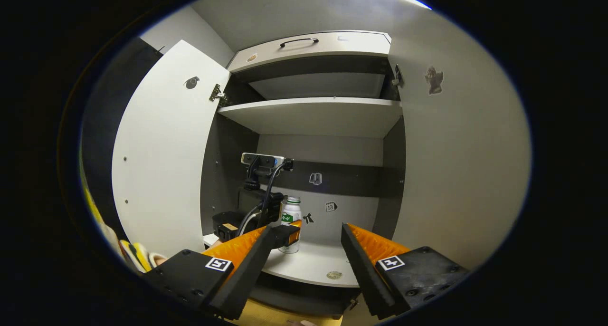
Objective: Grasp the bottle in the cabinet with the left hand and place it on the coaster, then close the right door with the right hand and the left door with the left hand.
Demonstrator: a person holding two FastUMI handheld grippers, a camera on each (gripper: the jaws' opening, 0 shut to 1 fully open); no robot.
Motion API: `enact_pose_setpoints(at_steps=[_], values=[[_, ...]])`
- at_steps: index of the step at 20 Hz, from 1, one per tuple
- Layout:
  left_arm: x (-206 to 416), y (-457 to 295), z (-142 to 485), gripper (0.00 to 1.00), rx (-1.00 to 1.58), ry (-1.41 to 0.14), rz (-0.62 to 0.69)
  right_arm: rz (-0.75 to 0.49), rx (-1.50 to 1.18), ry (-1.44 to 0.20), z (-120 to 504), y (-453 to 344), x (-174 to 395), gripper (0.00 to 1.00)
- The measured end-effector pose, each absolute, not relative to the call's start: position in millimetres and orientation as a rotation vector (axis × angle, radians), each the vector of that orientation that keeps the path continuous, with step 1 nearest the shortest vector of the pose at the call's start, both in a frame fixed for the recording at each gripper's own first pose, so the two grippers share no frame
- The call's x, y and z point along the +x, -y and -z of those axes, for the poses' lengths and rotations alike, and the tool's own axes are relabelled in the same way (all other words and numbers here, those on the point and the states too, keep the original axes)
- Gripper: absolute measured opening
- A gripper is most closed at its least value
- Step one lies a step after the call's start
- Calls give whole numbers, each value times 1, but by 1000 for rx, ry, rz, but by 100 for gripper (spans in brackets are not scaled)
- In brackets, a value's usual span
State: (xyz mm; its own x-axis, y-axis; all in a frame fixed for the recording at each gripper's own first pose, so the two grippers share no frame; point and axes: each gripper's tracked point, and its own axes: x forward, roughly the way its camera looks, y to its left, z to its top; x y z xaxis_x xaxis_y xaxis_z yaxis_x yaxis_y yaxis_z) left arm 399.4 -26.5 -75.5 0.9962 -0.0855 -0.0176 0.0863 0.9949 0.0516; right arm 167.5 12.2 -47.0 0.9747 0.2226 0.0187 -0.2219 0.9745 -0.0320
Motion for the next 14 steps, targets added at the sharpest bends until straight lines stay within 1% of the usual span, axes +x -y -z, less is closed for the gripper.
enact_pose_setpoints(at_steps=[4, 10, 12, 13, 14], values=[[413, 32, 81, 92, 73, -30, 115, -227, -12, 38, 47, -16, 181, 95], [428, 49, 87, 92, 118, -29, 165, -203, -29, -6, 63, -12, 192, 96], [430, 52, 87, 89, 103, -20, 178, -198, -30, -6, 64, -10, 194, 96], [431, 54, 87, 83, 100, -22, 183, -196, -31, -6, 64, -10, 195, 96], [429, 54, 87, 82, 102, -24, 181, -197, -31, -4, 64, -11, 195, 96]])
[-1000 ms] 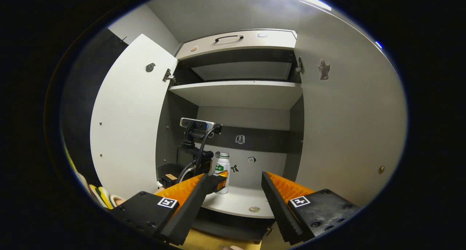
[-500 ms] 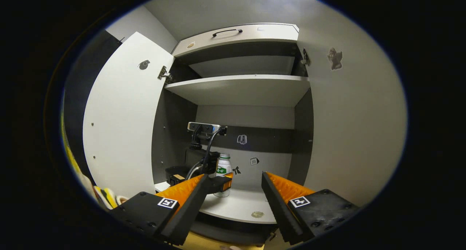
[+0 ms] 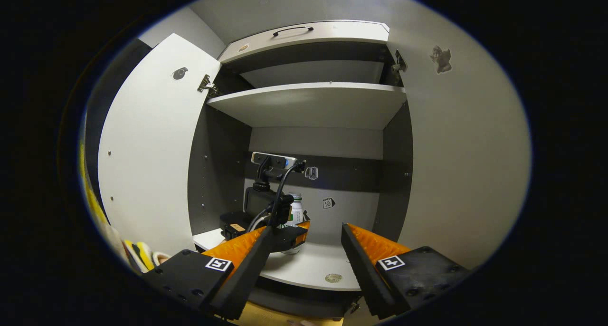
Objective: Grasp the bottle in the cabinet with the left hand and place it on the coaster, then close the right door with the right hand and the left door with the left hand.
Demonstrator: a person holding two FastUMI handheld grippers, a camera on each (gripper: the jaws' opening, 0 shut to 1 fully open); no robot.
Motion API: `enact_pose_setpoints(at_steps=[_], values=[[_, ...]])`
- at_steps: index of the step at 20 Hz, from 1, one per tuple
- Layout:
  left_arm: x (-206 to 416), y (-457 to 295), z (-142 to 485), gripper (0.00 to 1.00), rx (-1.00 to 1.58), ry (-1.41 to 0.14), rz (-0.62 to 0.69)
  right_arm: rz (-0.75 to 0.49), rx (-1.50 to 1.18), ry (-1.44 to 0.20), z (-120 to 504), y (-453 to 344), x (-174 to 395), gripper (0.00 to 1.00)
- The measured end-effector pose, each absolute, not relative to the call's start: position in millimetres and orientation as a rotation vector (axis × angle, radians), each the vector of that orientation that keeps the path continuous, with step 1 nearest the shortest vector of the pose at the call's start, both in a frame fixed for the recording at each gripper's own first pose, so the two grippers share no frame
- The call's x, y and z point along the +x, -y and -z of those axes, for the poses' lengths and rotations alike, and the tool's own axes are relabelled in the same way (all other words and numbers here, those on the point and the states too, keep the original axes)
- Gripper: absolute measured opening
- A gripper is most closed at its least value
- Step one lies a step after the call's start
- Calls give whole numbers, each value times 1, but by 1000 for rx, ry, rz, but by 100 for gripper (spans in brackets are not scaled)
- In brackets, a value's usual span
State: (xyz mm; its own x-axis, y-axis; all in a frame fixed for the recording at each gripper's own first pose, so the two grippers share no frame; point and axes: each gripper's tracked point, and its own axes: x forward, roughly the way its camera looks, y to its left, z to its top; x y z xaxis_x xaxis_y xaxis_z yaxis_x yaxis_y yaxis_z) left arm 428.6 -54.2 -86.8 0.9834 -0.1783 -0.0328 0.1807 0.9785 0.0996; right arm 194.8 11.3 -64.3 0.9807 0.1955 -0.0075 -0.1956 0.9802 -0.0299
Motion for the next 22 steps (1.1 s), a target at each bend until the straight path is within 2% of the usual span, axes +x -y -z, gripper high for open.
enact_pose_setpoints(at_steps=[5, 8, 14, 22], values=[[398, 60, 72, 80, 30, -30, 202, -214, -9, 10, 56, -16, 184, 95], [366, 44, 55, 80, 10, -19, 154, -218, -12, 32, 44, -14, 165, 96], [274, 19, 27, 79, 59, 36, 89, -249, -2, 83, 22, -21, 119, 95], [148, 24, 36, 78, 27, 66, 108, -164, -15, 65, 23, -9, 62, 96]])
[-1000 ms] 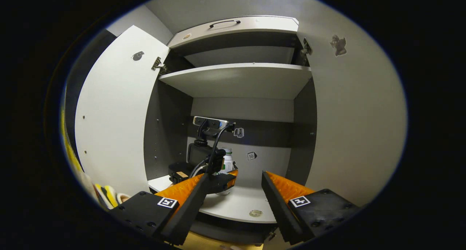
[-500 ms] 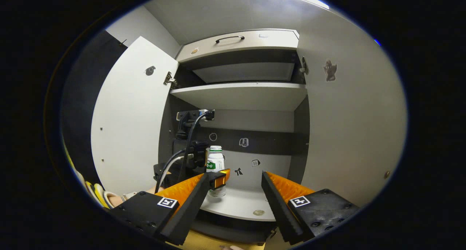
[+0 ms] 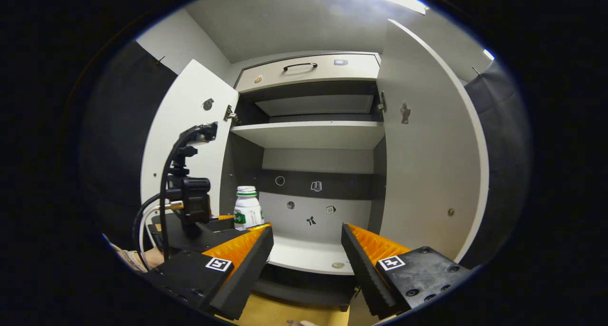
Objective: Grasp the bottle in the cabinet with the left hand and place it on the coaster, then close the right door with the right hand and the left door with the left hand.
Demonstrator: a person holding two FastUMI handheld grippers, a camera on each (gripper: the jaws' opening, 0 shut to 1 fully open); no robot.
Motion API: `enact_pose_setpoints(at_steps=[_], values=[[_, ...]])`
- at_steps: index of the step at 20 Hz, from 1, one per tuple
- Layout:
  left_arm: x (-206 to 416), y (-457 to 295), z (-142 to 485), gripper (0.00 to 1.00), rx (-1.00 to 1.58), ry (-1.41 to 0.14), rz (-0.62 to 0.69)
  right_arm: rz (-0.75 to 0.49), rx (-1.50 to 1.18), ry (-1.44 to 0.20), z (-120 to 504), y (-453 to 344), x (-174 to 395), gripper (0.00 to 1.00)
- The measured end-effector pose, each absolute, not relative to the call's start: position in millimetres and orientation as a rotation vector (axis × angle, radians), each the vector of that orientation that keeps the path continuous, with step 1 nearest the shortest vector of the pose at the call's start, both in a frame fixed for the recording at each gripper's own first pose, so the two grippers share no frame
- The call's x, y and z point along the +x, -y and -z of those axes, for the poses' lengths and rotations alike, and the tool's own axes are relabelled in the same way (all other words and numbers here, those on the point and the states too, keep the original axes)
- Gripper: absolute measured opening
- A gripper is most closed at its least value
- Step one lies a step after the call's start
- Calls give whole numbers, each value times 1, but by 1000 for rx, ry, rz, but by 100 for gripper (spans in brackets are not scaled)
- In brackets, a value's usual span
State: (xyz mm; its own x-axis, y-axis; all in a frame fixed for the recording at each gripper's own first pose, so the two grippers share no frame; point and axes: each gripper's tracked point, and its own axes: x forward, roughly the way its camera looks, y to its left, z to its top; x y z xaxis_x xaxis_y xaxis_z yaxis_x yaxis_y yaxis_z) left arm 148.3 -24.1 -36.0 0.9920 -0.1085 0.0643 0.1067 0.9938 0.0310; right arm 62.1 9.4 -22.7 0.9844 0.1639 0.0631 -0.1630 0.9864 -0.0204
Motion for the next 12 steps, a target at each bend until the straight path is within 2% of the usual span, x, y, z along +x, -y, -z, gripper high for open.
enact_pose_setpoints(at_steps=[7, 12], values=[[63, 43, 77, 78, 23, 77, 215, -26, -105, 25, 39, 14, 20, 96], [20, 72, 147, 78, -6, 69, 289, 52, -125, -67, 94, 35, -8, 96]])
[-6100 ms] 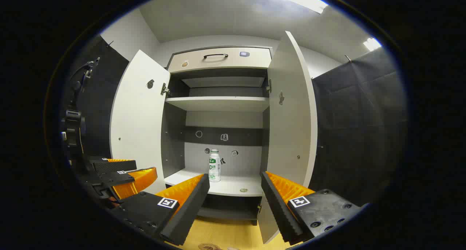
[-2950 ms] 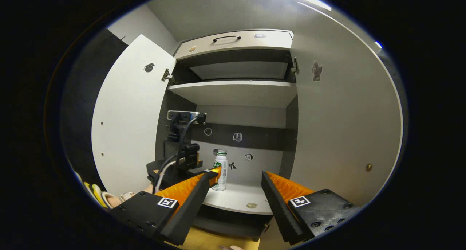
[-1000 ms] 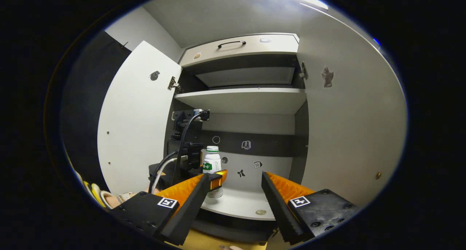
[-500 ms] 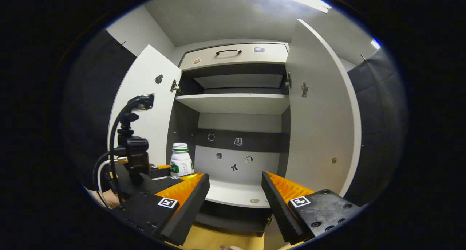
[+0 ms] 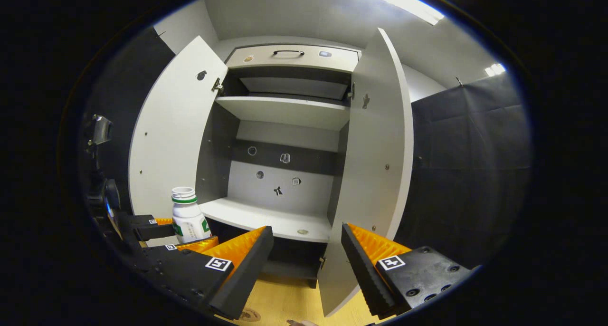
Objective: Grasp the bottle in the cabinet with the left hand and place it on the coaster, then close the right door with the right hand and the left door with the left hand.
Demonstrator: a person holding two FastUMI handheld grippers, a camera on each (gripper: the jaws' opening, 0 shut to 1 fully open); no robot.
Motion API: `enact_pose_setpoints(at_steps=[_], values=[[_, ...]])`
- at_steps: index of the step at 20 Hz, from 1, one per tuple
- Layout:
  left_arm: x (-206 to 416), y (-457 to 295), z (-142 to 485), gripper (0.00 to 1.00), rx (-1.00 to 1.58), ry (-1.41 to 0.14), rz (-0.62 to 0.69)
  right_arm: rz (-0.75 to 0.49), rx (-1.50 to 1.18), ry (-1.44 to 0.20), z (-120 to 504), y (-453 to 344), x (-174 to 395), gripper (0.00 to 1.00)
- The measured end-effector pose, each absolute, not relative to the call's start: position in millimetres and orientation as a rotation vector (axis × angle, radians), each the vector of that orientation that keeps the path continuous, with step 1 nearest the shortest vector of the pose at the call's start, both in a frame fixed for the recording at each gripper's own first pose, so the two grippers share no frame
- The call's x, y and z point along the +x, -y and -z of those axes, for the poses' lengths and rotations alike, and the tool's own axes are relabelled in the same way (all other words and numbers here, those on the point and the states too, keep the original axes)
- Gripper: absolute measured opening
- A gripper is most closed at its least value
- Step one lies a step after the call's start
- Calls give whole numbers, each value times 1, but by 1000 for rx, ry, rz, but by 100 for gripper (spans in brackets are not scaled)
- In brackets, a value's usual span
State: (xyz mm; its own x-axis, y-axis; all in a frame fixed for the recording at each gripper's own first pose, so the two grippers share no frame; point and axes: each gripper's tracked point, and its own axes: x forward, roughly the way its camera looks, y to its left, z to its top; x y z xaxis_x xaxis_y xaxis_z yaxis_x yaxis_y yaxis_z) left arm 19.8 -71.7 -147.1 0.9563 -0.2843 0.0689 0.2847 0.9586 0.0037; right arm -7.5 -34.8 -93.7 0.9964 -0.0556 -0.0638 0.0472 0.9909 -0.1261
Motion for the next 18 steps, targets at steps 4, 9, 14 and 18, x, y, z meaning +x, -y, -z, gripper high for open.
enact_pose_setpoints(at_steps=[4, 9, 14, 18], values=[[6, 91, 219, 78, -15, 40, 316, 77, -117, -141, 149, 48, -15, 96], [18, 104, 301, 78, 31, 11, 268, 63, -162, -161, 204, 60, -14, 96], [25, 111, 360, 78, 28, -32, 212, 19, -169, -222, 252, 64, -18, 96], [26, 114, 385, 78, 70, -32, 164, -14, -139, -222, 263, 67, -17, 97]])
